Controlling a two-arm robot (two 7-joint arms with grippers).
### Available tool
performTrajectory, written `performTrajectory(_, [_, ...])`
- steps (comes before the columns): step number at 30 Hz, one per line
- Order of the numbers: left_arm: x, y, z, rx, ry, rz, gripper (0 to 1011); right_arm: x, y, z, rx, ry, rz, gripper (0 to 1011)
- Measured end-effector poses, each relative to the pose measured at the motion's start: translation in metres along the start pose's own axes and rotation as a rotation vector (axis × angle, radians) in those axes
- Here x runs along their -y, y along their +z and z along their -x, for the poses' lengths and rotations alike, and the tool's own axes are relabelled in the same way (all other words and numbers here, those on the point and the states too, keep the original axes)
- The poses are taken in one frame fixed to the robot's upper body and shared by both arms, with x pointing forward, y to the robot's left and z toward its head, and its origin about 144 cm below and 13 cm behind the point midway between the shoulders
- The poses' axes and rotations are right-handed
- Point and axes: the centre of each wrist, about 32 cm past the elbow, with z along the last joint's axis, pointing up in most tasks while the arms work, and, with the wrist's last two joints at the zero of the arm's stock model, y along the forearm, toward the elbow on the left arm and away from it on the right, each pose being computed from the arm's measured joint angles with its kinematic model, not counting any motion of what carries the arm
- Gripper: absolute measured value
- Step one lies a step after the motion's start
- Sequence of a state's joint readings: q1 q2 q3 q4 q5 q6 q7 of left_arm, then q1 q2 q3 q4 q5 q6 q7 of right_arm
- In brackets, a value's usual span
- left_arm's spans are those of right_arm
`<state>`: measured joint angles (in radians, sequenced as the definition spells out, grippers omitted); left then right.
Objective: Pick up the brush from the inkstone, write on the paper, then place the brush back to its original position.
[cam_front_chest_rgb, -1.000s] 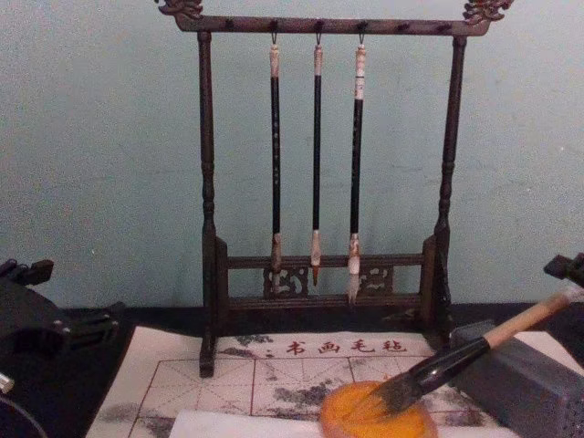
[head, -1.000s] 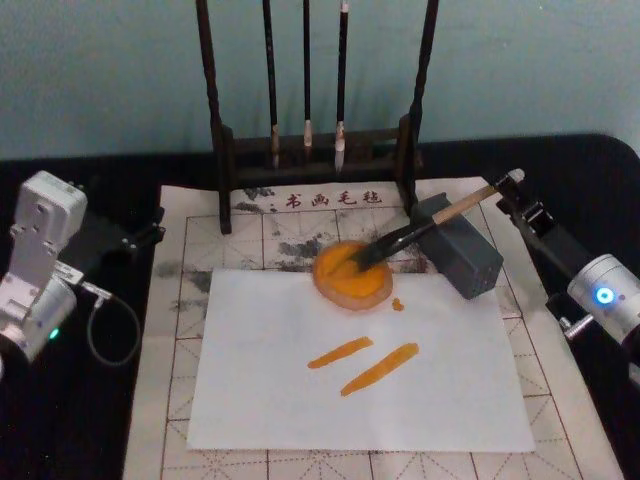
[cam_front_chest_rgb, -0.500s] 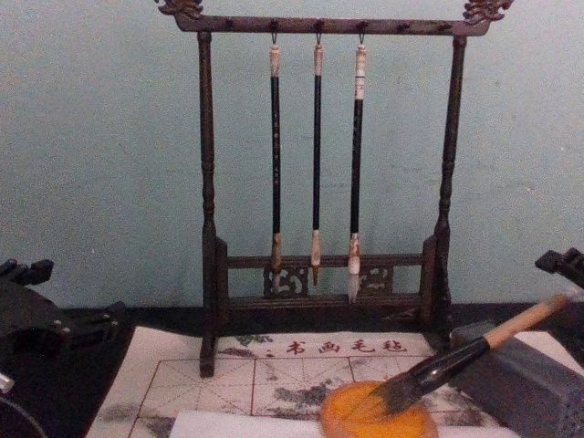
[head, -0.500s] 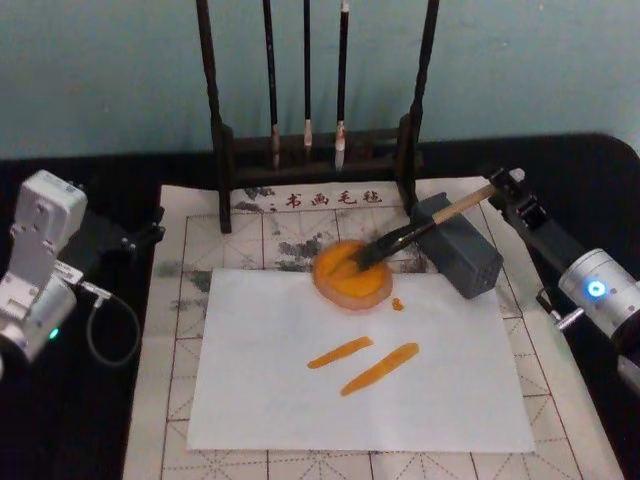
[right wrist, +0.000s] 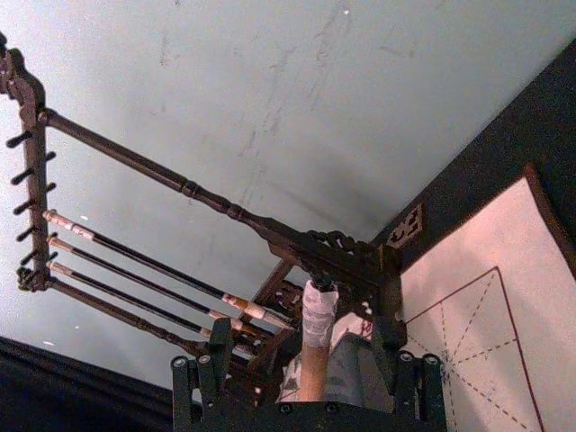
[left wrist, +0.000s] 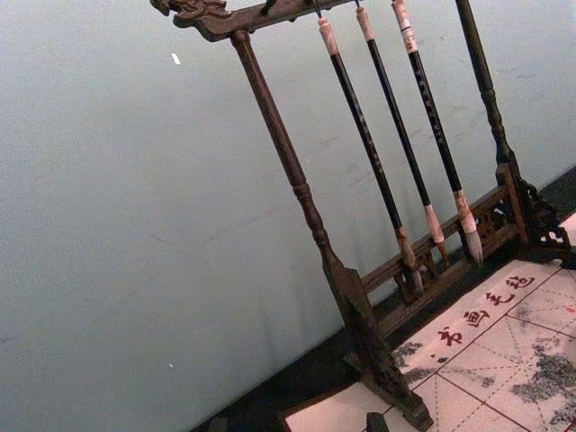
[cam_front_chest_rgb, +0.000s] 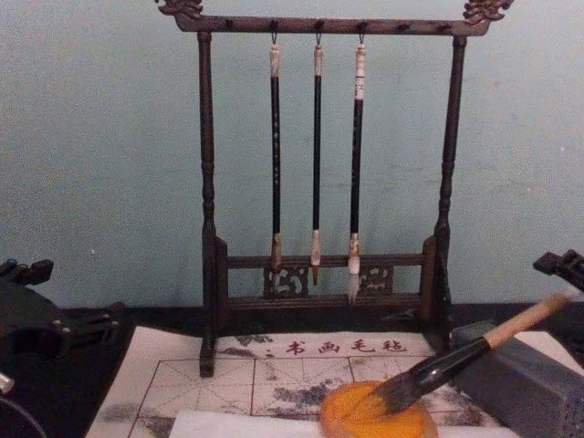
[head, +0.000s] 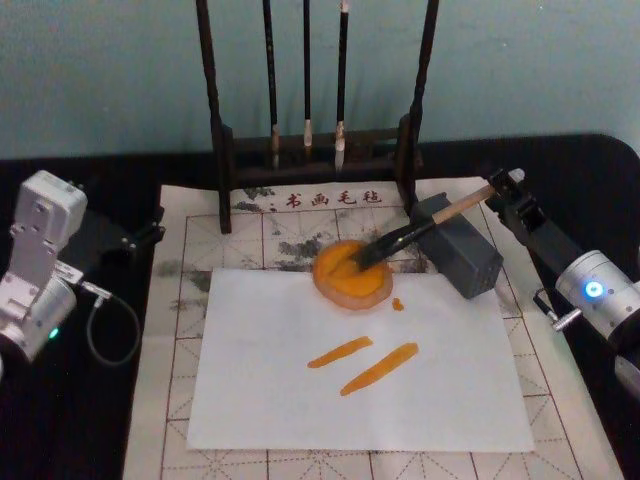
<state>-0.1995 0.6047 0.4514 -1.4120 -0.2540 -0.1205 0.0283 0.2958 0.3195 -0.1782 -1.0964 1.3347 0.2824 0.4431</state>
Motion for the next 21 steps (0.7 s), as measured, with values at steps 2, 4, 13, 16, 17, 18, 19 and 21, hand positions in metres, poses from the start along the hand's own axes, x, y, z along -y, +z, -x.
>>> performTrajectory(2, [0.0, 0.0, 0.0, 0.0, 0.0, 0.0, 1001, -0.0001, 0.0, -0.0007, -0.005, 0.0, 0.001, 1002])
performTrajectory(4, [0.0, 0.0, 0.0, 0.0, 0.0, 0.0, 1001, -0.0003, 0.0003, -0.0011, -0.008, 0.001, 0.001, 1002])
performTrajectory(13, [0.0, 0.0, 0.0, 0.0, 0.0, 0.0, 1001, -0.0001, 0.0005, -0.0015, -0.009, 0.002, 0.002, 1002])
performTrajectory(16, [0.0, 0.0, 0.0, 0.0, 0.0, 0.0, 1001, -0.0001, 0.0005, -0.0014, -0.009, 0.002, 0.002, 1002])
performTrajectory(17, [0.0, 0.0, 0.0, 0.0, 0.0, 0.0, 1001, -0.0001, 0.0005, -0.0012, -0.009, 0.002, 0.001, 1002])
performTrajectory(18, [0.0, 0.0, 0.0, 0.0, 0.0, 0.0, 1001, -0.0001, 0.0005, -0.0012, -0.009, 0.002, 0.001, 1002])
performTrajectory(19, [0.0, 0.0, 0.0, 0.0, 0.0, 0.0, 1001, -0.0001, 0.0004, -0.0012, -0.009, 0.002, 0.001, 1002])
performTrajectory(21, [0.0, 0.0, 0.0, 0.0, 0.0, 0.0, 1001, -0.0001, 0.0004, -0.0011, -0.008, 0.002, 0.001, 1002])
